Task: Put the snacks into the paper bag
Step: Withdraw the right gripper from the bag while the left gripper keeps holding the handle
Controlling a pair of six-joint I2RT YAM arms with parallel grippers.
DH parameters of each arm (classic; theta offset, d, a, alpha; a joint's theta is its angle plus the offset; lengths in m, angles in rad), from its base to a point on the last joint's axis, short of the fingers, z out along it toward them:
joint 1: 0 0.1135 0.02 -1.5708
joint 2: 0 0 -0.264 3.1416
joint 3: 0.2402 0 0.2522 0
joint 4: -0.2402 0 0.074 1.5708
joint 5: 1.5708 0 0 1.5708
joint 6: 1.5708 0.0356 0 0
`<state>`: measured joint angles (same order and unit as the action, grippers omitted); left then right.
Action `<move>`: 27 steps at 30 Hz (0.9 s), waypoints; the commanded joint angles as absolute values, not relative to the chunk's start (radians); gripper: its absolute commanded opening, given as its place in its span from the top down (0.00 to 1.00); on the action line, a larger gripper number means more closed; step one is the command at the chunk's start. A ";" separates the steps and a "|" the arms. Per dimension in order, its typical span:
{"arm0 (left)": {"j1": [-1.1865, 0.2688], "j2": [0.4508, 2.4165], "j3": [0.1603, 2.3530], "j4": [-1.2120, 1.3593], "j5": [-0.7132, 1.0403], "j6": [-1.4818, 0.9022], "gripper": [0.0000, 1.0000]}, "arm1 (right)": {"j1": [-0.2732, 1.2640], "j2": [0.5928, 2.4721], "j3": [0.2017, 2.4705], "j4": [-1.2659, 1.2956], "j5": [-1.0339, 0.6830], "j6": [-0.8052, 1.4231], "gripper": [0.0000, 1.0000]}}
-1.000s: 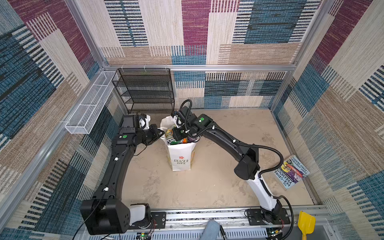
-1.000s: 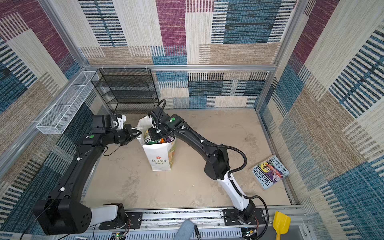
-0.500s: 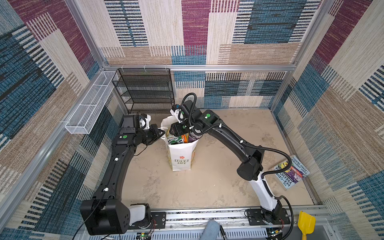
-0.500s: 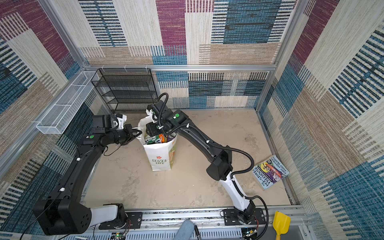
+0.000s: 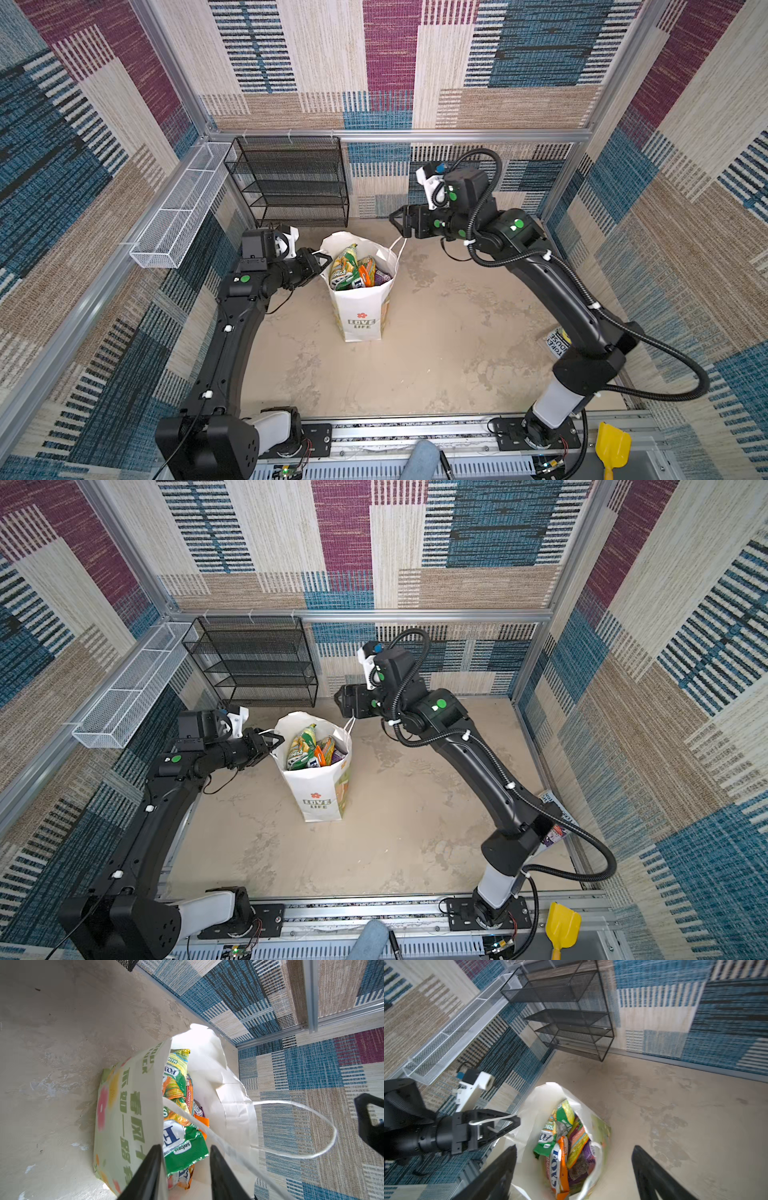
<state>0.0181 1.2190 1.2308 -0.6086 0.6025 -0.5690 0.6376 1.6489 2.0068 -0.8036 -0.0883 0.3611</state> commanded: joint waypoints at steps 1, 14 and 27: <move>0.018 1.197 1.242 -0.561 0.589 -0.542 0.51 | 0.580 1.575 1.884 -0.638 -0.189 0.423 0.09; 0.018 1.064 1.231 -0.560 0.441 -0.509 0.41 | 0.579 1.537 1.668 -0.513 -0.484 0.473 0.13; 0.018 1.094 1.217 -0.560 0.427 -0.524 0.42 | 0.619 1.511 1.527 -0.458 -0.436 0.517 0.23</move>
